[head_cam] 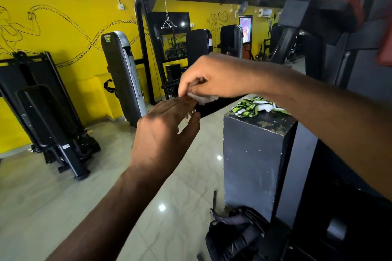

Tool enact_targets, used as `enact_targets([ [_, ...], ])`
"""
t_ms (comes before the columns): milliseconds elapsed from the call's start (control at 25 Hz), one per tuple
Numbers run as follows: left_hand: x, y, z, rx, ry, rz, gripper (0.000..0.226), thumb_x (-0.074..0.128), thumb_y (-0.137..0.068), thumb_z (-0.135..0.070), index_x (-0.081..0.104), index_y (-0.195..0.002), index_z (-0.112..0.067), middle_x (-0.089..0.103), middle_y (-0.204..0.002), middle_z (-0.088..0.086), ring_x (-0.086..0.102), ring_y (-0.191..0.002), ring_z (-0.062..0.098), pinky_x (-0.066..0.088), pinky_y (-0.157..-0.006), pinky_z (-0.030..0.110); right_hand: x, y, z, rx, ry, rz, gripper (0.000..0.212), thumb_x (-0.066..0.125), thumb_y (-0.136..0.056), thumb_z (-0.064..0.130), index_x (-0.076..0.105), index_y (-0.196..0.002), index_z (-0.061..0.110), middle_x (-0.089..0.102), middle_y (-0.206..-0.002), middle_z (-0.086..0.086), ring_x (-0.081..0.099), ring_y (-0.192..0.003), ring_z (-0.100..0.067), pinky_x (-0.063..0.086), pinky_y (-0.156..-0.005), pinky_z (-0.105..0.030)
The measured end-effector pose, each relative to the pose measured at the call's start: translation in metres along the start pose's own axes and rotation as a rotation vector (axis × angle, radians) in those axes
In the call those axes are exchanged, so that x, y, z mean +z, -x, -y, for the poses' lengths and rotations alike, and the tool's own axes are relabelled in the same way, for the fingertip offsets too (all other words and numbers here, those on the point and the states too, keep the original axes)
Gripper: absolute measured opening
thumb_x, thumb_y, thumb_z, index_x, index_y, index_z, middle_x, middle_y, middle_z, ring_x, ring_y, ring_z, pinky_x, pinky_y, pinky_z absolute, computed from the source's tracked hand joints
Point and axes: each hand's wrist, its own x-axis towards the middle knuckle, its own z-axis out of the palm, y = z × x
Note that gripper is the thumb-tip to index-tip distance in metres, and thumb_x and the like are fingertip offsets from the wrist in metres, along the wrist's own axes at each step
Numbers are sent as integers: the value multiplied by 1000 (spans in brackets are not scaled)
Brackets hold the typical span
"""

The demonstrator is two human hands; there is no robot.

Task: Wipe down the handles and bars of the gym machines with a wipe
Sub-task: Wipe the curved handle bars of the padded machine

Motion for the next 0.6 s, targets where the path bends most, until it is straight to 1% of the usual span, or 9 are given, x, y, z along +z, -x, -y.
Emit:
enact_targets([
  [40, 0, 0, 0, 3, 4, -4, 25, 68, -86, -19, 73, -108, -10, 73, -108, 2, 67, -96, 14, 53, -76, 24, -1, -2, 0, 4, 10, 19, 25, 57, -96, 11, 70, -103, 31, 72, -86, 8, 68, -75, -16, 55, -74, -41],
  [120, 1, 0, -1, 15, -3, -2, 23, 68, -86, -18, 74, -106, -9, 73, -108, 3, 67, -99, 15, 52, -82, 24, -4, -6, -4, 82, 40, 92, 25, 58, -96, 11, 73, -103, 30, 68, -84, 18, 66, -77, -13, 55, -78, -43],
  [160, 1, 1, -1, 19, -10, 0, 23, 67, -86, -17, 74, -106, -9, 73, -108, 3, 67, -100, 15, 51, -84, 24, -5, -7, -6, 96, 53, 110, 26, 58, -96, 11, 73, -102, 31, 68, -85, 19, 66, -80, -15, 55, -79, -45],
  [200, 1, 0, -1, 22, -13, 4, 22, 67, -86, -17, 74, -106, -9, 73, -107, 3, 67, -99, 15, 51, -84, 24, -5, -9, -6, 80, 54, 109, 28, 57, -95, 9, 73, -102, 30, 70, -88, 16, 68, -84, -17, 55, -81, -45],
  [280, 0, -2, 0, 29, -6, 22, 23, 67, -86, -17, 74, -107, -10, 73, -107, 2, 66, -99, 15, 50, -84, 23, -4, -9, -8, 36, 45, 106, 27, 55, -96, 7, 73, -106, 24, 70, -91, 12, 67, -84, -15, 54, -81, -36],
  [360, -1, -4, 0, 32, -16, 45, 23, 66, -87, -18, 74, -106, -10, 73, -107, 2, 66, -100, 15, 51, -84, 24, -4, -8, -15, 86, 119, 127, 28, 50, -98, 6, 71, -108, 22, 61, -86, 22, 60, -78, 0, 52, -82, -28],
  [440, -2, -5, 0, 36, -26, 68, 23, 65, -87, -20, 74, -106, -10, 73, -107, 3, 67, -100, 15, 51, -84, 24, 0, -3, -24, 135, 128, 102, 29, 49, -98, 6, 71, -102, 23, 55, -84, 27, 55, -80, 7, 50, -89, -32],
  [520, -2, -6, 0, 36, -25, 78, 24, 65, -87, -20, 74, -106, -9, 73, -106, 3, 68, -100, 16, 49, -85, 22, 3, 2, -29, 125, 84, 32, 28, 50, -98, 6, 71, -98, 24, 56, -84, 28, 56, -81, 9, 48, -85, -26],
  [600, -1, -8, 0, 37, -25, 81, 24, 65, -86, -20, 74, -105, -9, 74, -105, 4, 68, -99, 17, 49, -85, 23, 2, 8, -32, 149, 94, -26, 24, 52, -98, 8, 71, -98, 23, 62, -87, 21, 59, -81, 4, 48, -79, -25],
])
